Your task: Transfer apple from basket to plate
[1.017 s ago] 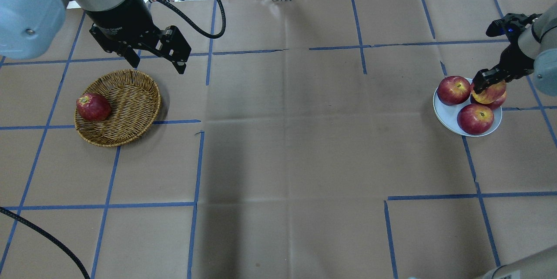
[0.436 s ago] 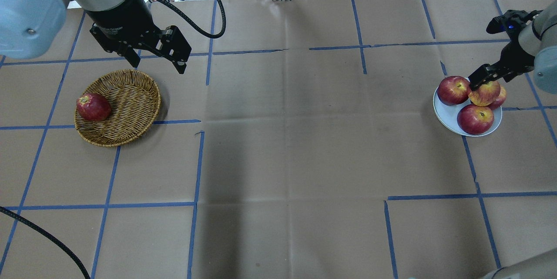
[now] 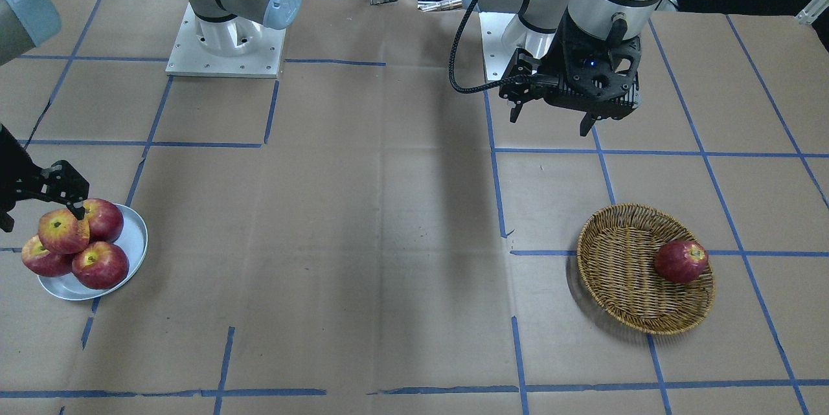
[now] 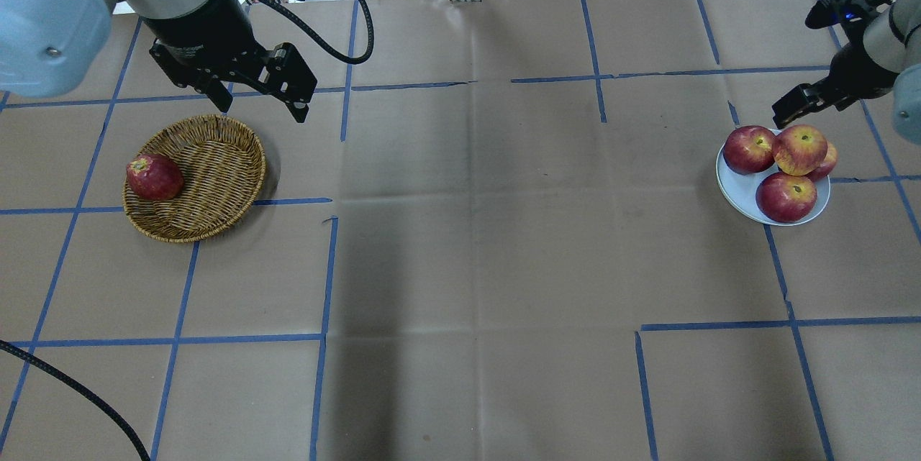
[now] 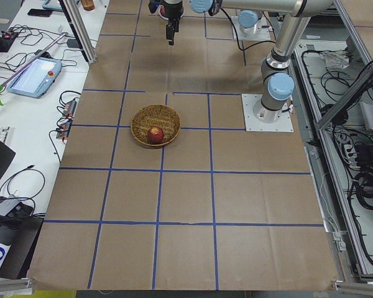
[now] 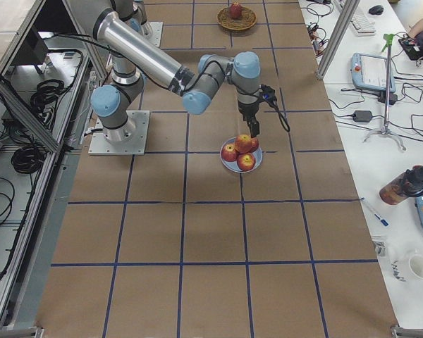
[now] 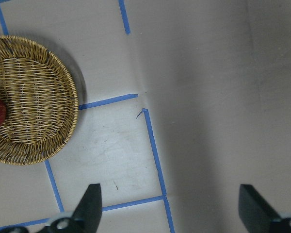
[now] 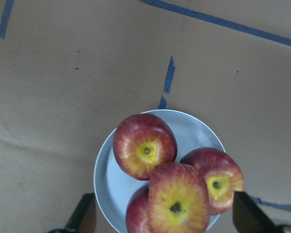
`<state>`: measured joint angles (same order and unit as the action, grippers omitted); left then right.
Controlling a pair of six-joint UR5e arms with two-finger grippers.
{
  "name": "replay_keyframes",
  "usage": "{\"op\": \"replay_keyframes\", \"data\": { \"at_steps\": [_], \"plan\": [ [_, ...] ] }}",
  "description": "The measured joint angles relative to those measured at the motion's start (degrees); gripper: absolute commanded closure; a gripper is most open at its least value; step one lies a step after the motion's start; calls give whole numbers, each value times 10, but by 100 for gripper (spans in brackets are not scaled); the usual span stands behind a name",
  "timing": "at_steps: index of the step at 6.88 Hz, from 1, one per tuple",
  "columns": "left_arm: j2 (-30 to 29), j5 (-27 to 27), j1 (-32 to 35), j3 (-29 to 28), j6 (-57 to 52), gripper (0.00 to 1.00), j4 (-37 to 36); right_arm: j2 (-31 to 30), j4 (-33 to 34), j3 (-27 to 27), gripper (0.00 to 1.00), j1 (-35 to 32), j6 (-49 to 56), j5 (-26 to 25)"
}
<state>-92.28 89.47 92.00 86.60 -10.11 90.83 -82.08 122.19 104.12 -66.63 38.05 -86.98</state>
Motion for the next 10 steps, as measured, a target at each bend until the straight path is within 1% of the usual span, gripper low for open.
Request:
{"op": "replay_keyframes", "data": {
  "at_steps": [2, 3, 4, 5, 7, 9, 10],
  "plan": [
    [0, 1, -1, -1, 0, 1, -1, -42, -86, -28, 0, -55, -83, -1],
    [-1, 1, -1, -1, 0, 1, 0, -57, -133, -43, 0, -95, -145, -2],
    [0, 1, -1, -1, 0, 1, 1, -67, -162, -50, 0, -135, -200, -3],
    [0, 7, -1, -1, 0, 1, 2, -75, -180, -52, 0, -172, -250, -4],
    [0, 29, 0, -1, 1, 1, 1, -82, -199, -53, 0, -218, -313, -6],
    [0, 30, 0, -2, 2, 1, -2, -91, -209, -51, 0, -234, -332, -12],
    [0, 29, 0, -3, 5, 1, -4, -94, -210, -53, 0, -235, -334, -28]
  ]
}}
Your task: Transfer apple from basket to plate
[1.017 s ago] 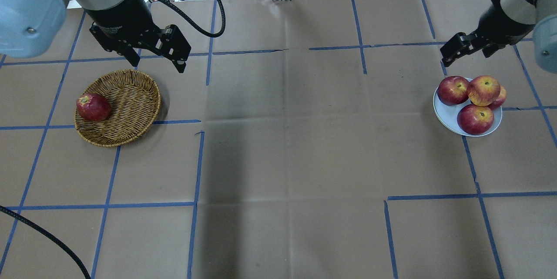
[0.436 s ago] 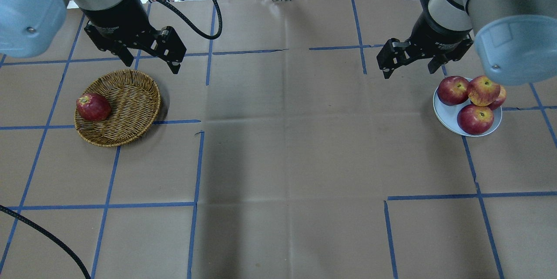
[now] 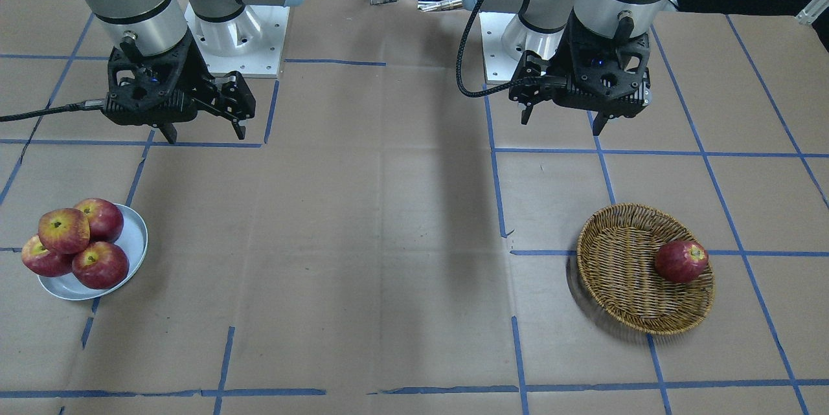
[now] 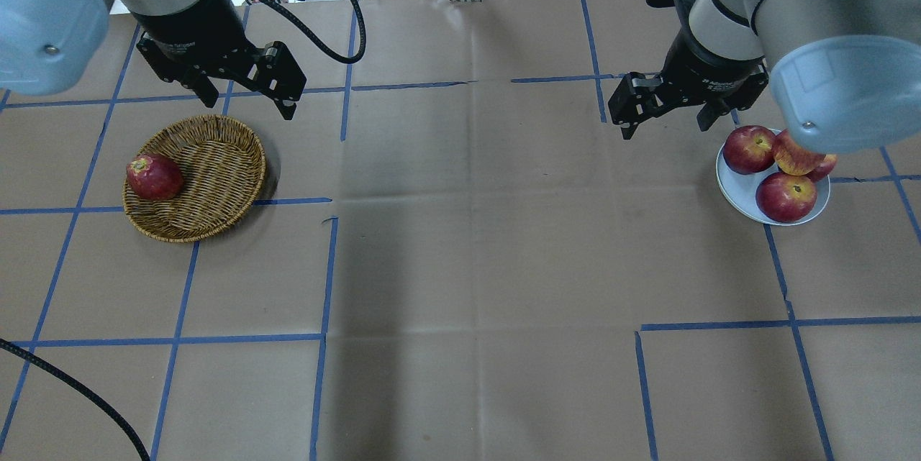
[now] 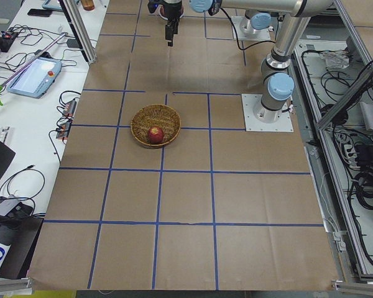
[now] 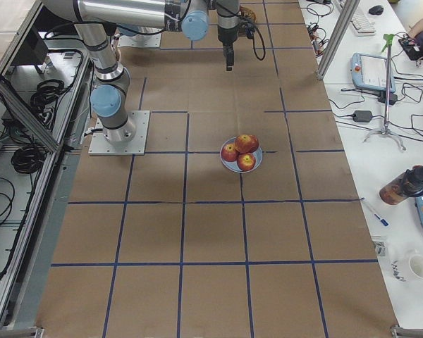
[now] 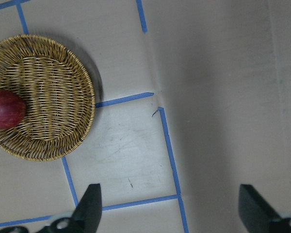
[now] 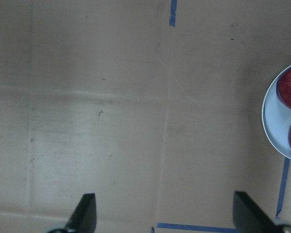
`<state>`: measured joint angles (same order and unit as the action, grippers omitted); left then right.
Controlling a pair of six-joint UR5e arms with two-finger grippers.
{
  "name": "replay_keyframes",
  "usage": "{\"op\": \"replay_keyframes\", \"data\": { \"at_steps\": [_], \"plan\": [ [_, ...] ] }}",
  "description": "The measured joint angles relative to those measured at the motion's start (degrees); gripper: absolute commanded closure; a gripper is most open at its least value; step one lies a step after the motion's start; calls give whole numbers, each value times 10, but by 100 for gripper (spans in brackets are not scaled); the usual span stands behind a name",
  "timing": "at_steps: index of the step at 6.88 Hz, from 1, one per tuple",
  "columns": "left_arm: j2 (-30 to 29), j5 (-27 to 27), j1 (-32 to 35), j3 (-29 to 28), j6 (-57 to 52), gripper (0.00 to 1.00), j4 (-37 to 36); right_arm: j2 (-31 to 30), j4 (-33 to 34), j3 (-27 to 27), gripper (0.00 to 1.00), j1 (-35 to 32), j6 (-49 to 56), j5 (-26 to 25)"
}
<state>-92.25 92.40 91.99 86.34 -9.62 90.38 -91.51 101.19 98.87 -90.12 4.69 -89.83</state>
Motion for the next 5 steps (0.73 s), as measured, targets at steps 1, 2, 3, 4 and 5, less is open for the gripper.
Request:
{"op": "replay_keyframes", "data": {
  "at_steps": [1, 2, 3, 4, 5],
  "plan": [
    [0, -1, 0, -1, 3, 1, -2, -1, 0, -2, 0, 1, 0, -17],
    [1, -1, 0, -2, 4, 1, -3, -3, 0, -4, 0, 3, 0, -23],
    [1, -1, 0, -2, 5, 1, -3, -3, 1, -4, 0, 4, 0, -24],
    [2, -1, 0, -2, 5, 1, -3, -3, 0, -4, 0, 5, 0, -23],
    [4, -2, 0, -1, 5, 1, -3, -4, -2, -4, 0, 5, 0, -23]
  ]
}}
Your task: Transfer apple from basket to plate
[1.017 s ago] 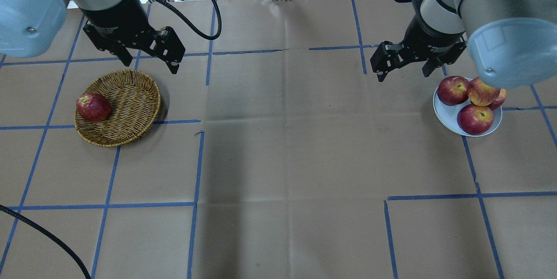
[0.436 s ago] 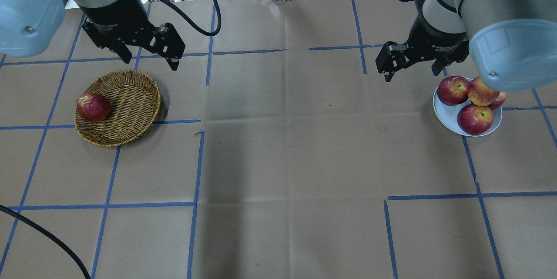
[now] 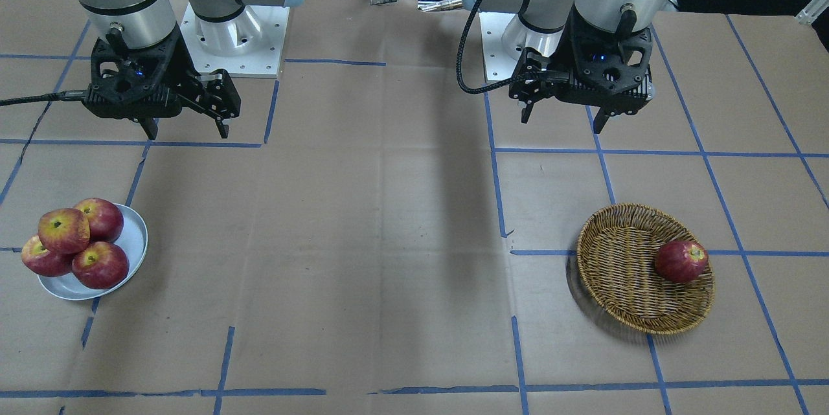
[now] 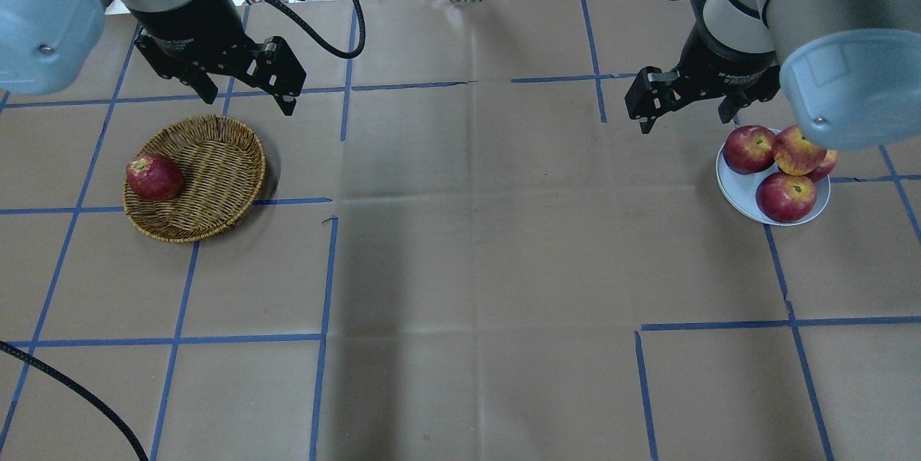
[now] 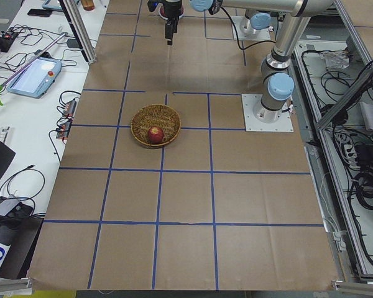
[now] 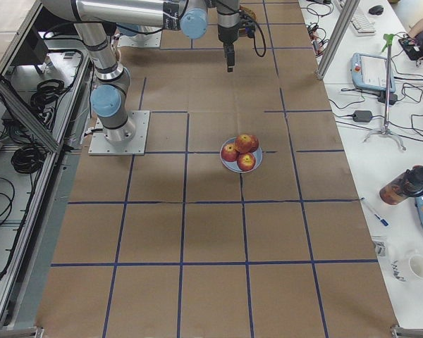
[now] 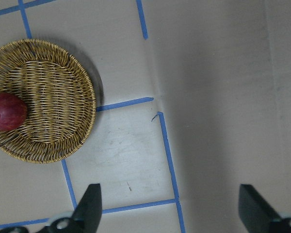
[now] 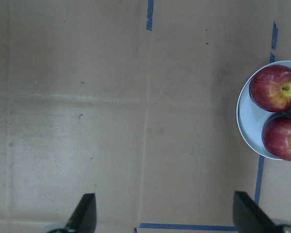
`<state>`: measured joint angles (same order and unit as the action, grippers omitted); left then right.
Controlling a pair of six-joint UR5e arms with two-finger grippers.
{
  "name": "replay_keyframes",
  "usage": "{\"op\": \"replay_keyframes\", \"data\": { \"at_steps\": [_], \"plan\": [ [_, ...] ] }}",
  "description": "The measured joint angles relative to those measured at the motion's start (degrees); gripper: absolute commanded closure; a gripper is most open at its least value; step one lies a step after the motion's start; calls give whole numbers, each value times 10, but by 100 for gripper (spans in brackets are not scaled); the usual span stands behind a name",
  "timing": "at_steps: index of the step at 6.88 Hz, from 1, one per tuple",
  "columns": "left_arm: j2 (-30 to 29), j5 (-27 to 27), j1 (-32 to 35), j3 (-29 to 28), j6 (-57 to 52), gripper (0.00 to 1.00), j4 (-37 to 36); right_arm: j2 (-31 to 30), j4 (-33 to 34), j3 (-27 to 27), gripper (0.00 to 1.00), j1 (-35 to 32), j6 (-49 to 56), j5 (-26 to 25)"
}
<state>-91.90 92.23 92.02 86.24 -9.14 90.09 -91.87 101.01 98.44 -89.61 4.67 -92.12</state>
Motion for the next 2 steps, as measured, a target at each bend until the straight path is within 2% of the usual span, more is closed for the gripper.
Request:
{"op": "replay_keyframes", "data": {
  "at_steps": [2],
  "plan": [
    [4, 0, 1, 2, -1, 1, 1, 0, -1, 0, 0, 0, 0, 0]
  ]
}}
